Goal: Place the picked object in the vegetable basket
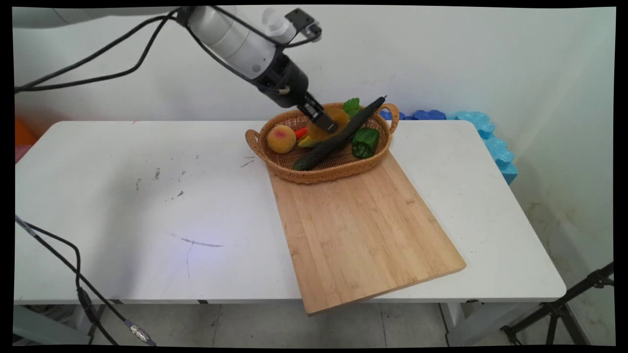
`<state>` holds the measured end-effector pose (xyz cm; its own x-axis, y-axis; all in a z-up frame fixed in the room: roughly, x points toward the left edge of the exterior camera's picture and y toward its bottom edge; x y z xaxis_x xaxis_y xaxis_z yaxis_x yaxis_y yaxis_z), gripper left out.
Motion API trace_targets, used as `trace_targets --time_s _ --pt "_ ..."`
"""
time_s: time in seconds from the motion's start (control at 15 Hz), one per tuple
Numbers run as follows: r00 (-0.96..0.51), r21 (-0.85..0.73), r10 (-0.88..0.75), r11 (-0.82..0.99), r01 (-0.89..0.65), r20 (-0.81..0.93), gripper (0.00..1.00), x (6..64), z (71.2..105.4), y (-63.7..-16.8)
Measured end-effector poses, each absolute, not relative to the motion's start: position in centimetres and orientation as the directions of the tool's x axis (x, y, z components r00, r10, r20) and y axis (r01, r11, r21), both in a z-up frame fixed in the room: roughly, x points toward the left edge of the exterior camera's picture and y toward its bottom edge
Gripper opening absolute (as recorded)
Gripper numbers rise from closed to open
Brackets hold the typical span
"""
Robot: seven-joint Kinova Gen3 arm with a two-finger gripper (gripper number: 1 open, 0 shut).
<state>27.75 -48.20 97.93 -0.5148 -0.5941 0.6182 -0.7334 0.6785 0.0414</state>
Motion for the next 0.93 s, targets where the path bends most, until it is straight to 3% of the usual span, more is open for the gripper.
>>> trace_targets --time_s 0.93 --pt "-0.481 0.047 -0.698 0.591 -0.805 0.531 0.00 29.3 90.1 -51.7"
